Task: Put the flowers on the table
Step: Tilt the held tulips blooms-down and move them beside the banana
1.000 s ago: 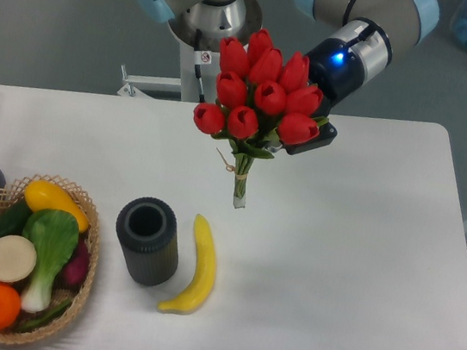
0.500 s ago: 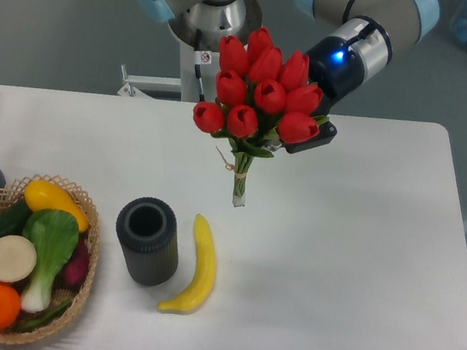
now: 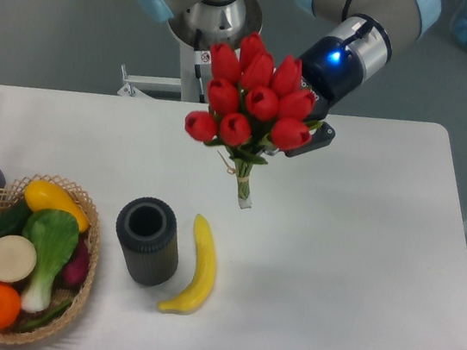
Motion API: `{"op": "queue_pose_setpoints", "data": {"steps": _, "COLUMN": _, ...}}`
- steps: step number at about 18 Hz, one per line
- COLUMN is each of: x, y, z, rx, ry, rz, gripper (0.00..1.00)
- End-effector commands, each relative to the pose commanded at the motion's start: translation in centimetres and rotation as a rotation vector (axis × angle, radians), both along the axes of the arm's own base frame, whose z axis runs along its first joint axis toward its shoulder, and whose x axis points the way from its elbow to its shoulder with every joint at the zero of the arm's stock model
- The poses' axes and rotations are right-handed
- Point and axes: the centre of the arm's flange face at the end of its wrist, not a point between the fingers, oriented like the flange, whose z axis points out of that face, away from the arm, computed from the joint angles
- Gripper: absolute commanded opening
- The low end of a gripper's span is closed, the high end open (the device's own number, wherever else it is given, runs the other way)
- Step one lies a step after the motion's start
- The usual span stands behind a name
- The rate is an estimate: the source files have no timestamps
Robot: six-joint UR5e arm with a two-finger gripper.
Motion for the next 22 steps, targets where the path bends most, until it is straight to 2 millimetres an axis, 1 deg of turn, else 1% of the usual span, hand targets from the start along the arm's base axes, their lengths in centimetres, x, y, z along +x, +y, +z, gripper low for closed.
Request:
{"op": "queue_pose_setpoints", "data": {"steps": 2, "x": 0.0, "y": 0.0, "z": 0.2, "rx": -0.048, "ry": 0.031, "rz": 0.017, "gripper": 0.45}}
{"op": "queue_pose_setpoints", "data": {"steps": 6, "x": -0.3, "y": 0.0, "z": -0.9, "rx": -0.174, "ry": 0.084, "rz": 0.056, "gripper": 0.45}}
{"op": "queue_pose_setpoints", "data": {"steps": 9, "x": -1.2, "y": -0.3, "z": -2.5, "rx": -0.319, "ry": 0.156, "rz": 0.1, "gripper": 0.45}}
{"op": "queue_pose_setpoints", "data": {"steps": 11, "x": -2.0, "y": -0.1, "z": -3.5, "rx": -0.349, "ry": 0.177, "rz": 0.095, "gripper": 0.44}}
{"op": "queue_pose_setpoints", "data": {"steps": 15, "x": -2.7, "y": 0.0, "z": -4.7, "rx": -0.361, "ry": 0.172, "rz": 0.087, "gripper": 0.44}}
{"op": "queue_pose_setpoints", "data": {"steps": 18, "x": -3.5, "y": -0.5, "z": -5.4, "rx": -0.451, "ry": 0.212, "rz": 0.118, "gripper": 0.44}}
{"op": "queue_pose_setpoints", "data": {"steps": 22, "x": -3.7, "y": -1.0, "z": -6.3, "rx": -0.522, "ry": 0.224, "rz": 0.138, "gripper": 0.44}}
